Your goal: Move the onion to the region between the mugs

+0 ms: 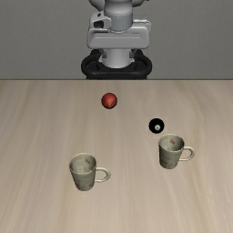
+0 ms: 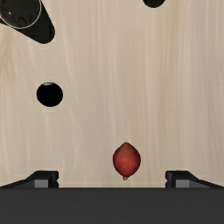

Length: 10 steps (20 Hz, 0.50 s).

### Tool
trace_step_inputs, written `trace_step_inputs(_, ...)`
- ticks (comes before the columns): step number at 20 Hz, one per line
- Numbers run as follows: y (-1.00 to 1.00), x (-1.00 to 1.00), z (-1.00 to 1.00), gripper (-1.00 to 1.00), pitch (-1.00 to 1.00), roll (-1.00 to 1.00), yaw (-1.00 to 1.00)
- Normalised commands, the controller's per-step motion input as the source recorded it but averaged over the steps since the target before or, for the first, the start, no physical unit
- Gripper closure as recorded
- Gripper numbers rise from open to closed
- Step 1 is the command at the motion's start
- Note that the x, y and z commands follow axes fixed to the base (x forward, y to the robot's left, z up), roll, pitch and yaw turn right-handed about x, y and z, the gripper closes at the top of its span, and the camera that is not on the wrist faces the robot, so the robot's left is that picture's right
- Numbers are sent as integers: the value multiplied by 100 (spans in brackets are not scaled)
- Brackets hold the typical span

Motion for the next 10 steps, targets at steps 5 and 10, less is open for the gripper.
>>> trace_step_inputs(5,-40,-60,0,-100,0,0,0)
trace_step_inputs(10,-20,-20,-60,-100,0,0,0)
